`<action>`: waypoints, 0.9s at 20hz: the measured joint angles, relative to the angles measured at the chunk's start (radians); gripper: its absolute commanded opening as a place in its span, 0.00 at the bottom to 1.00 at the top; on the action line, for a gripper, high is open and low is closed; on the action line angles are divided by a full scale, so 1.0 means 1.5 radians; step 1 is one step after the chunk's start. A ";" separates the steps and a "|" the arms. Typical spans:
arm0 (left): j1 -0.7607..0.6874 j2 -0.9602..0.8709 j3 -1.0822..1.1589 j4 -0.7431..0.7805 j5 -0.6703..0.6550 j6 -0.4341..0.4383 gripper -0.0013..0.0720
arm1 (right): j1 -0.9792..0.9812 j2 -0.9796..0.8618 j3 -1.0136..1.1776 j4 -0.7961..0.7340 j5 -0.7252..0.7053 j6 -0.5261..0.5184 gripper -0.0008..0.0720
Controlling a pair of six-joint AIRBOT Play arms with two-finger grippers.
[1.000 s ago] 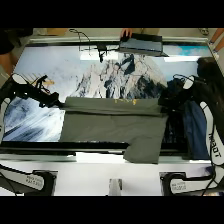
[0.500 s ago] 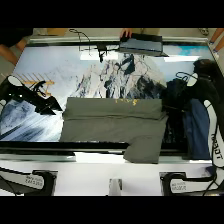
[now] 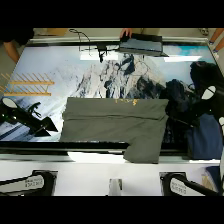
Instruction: Fold the shirts.
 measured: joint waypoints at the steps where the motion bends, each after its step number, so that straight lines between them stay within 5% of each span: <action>1: -0.002 0.006 -0.031 -0.004 0.018 0.004 0.75 | -0.002 0.011 -0.015 0.005 -0.001 -0.001 0.58; 8: -0.024 0.006 -0.124 -0.060 0.085 0.011 0.74 | -0.005 0.037 -0.051 0.021 -0.010 -0.004 0.56; 9: -0.031 0.002 -0.127 -0.067 0.089 0.011 0.64 | -0.005 0.038 -0.052 0.022 -0.010 -0.004 0.56; 10: -0.039 -0.001 -0.130 -0.071 0.094 0.013 0.43 | -0.005 0.039 -0.053 0.022 -0.010 -0.004 0.56; 13: -0.056 -0.005 -0.135 -0.070 0.124 0.010 0.10 | -0.005 0.040 -0.055 0.023 0.000 -0.007 0.56; 18: -0.062 0.007 -0.135 -0.074 0.150 0.003 0.07 | -0.005 0.040 -0.055 0.024 0.013 -0.013 0.56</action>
